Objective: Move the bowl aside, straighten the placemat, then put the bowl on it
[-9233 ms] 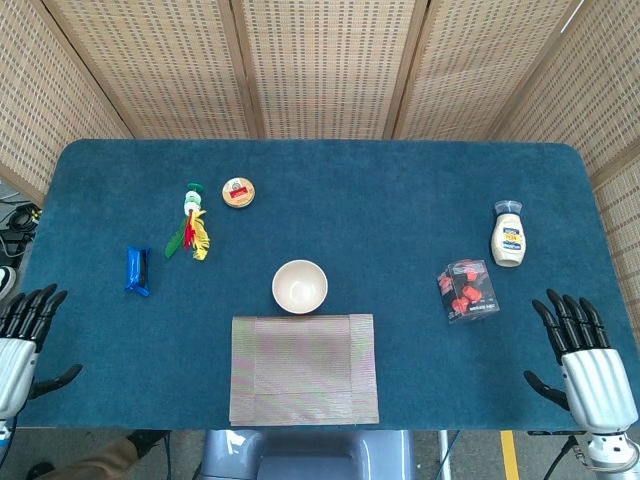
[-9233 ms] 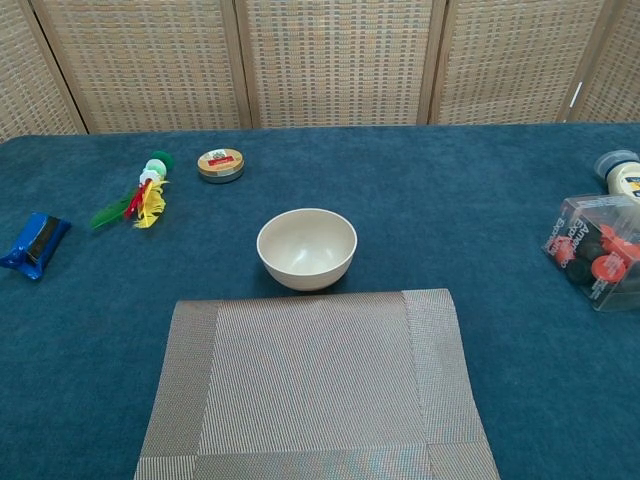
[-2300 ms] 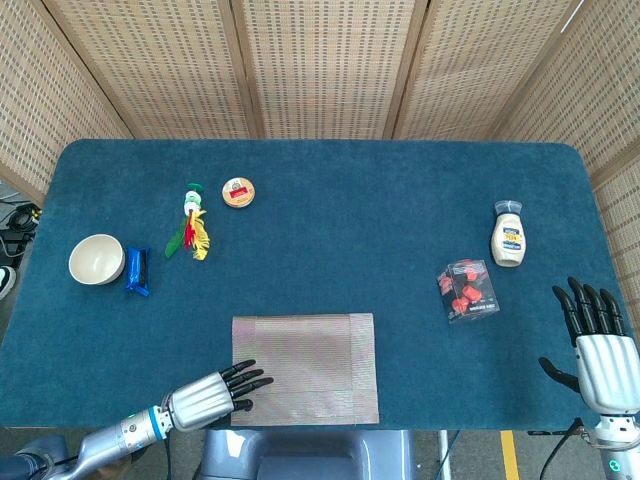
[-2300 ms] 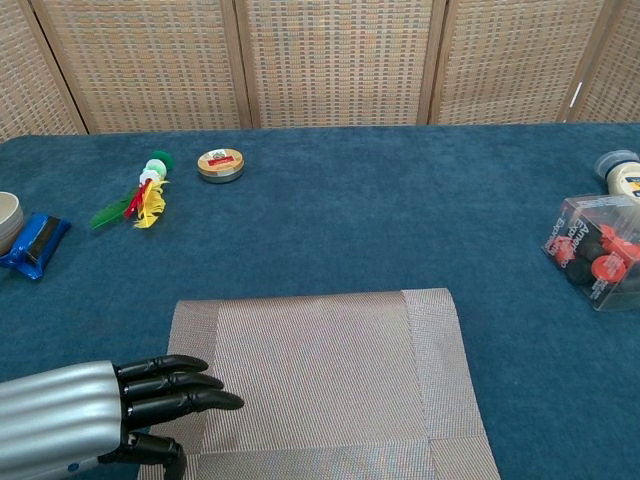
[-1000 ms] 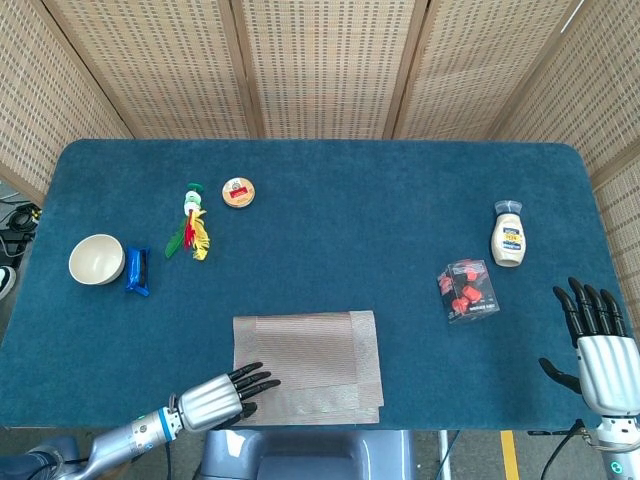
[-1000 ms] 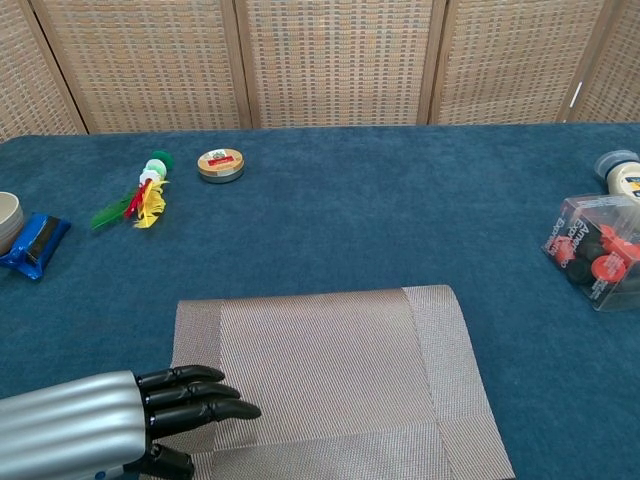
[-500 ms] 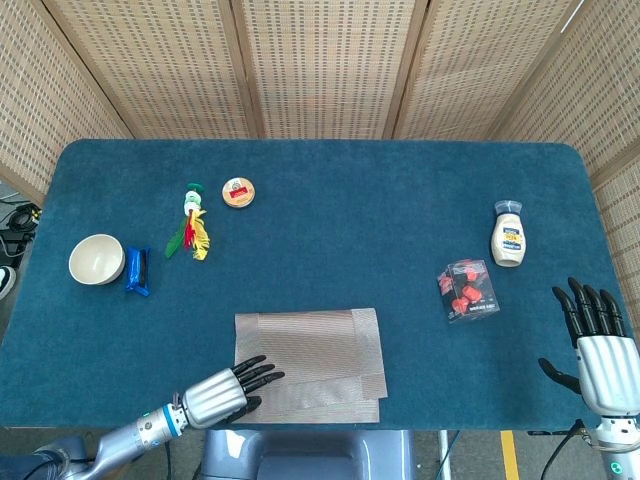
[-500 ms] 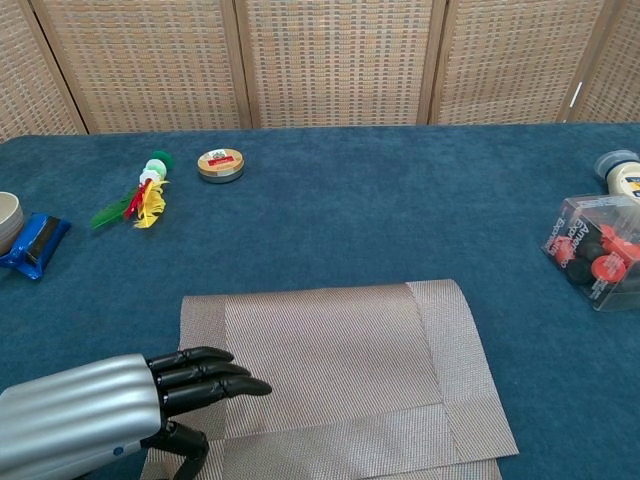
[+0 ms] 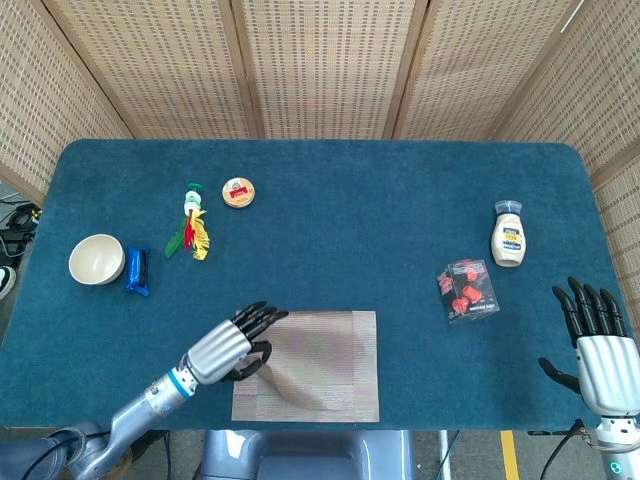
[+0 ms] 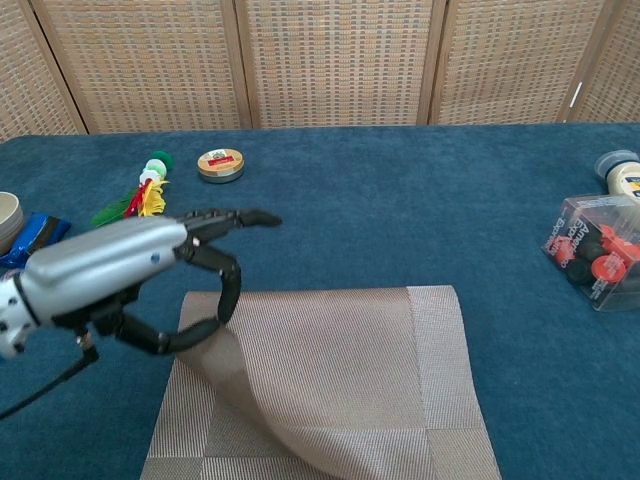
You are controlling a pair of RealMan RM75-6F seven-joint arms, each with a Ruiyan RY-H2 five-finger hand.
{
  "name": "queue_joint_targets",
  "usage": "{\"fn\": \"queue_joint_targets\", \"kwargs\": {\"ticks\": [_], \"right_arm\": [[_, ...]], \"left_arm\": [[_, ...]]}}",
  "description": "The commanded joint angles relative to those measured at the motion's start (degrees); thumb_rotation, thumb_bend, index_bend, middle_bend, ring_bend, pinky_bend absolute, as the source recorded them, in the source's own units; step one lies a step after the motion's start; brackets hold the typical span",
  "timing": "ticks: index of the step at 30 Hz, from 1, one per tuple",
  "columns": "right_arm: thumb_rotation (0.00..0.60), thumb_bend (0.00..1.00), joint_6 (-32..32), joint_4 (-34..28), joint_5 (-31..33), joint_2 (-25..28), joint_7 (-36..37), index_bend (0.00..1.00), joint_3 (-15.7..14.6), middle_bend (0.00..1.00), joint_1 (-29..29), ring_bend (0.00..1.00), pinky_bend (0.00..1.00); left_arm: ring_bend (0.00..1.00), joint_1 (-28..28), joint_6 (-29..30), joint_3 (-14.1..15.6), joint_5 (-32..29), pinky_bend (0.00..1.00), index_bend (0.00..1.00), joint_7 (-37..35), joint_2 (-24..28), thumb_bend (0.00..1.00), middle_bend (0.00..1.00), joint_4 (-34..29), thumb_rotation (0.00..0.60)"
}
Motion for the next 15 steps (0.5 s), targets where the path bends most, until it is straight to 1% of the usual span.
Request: {"fn": "queue_joint_targets", "kwargs": {"ticks": [1, 2, 3, 4, 6, 8, 12, 15], "right_arm": [[0.6, 0.0, -0.03, 0.06, 0.01, -0.09, -0.23, 0.11, -0.01, 0.0, 0.01, 0.0, 0.0], [0.6, 0.0, -0.05, 0.1, 0.06, -0.16, -0.36, 0.11, 0.0, 0.0, 0.02, 0.0, 0.0], [0.6, 0.0, -0.09, 0.15, 0.1, -0.21, -0.46, 0.11, 0.0, 0.0, 0.02, 0.0, 0.0], [0.6, 0.0, -0.12, 0.14, 0.16, -0.26, -0.54, 0.11, -0.01, 0.0, 0.01, 0.0, 0.0], [0.6, 0.0, 0.0, 0.0, 0.1, -0.31, -0.56, 0.11, 0.01, 0.0, -0.02, 0.0, 0.0], [0.6, 0.0, 0.04, 0.0, -0.08, -0.38, -0.82, 0.11, 0.01, 0.0, 0.03, 0.0, 0.0], [0.6, 0.0, -0.33, 0.02, 0.11, -0.59, -1.29, 0.11, -0.01, 0.0, 0.16, 0.0, 0.0], [0.6, 0.0, -0.64, 0.14, 0.42, -0.75, -1.56, 0.11, 0.05, 0.0, 0.27, 0.0, 0.0]], "left_arm": [[0.0, -4.31, -7.81, -8.96, -10.86, 0.0, 0.86, 0.83, 4.94, 0.65, 0.0, -8.08, 0.6], [0.0, -5.35, -9.71, -11.06, -13.72, 0.0, 0.86, 1.26, 5.7, 0.65, 0.0, -8.97, 0.6], [0.0, -5.97, -10.89, -12.19, -15.43, 0.0, 0.86, 1.6, 6.06, 0.65, 0.0, -9.34, 0.6], [0.0, -6.92, -12.49, -14.05, -18.14, 0.0, 0.87, 2.16, 6.44, 0.65, 0.0, -9.34, 0.6], [0.0, -8.61, -14.74, -17.04, -22.73, 0.0, 0.87, 4.2, 6.53, 0.65, 0.0, -7.8, 0.6], [0.0, -9.7, -16.28, -19.53, -27.23, 0.0, 0.87, 4.54, 5.96, 0.65, 0.0, -5.83, 0.6], [0.0, -11.27, -18.22, -22.73, -33.76, 0.0, 0.87, 4.48, 4.33, 0.67, 0.0, -0.14, 0.6], [0.0, -12.04, -19.08, -24.14, -37.22, 0.0, 0.87, 3.49, 2.39, 0.68, 0.0, 5.61, 0.6]]}}
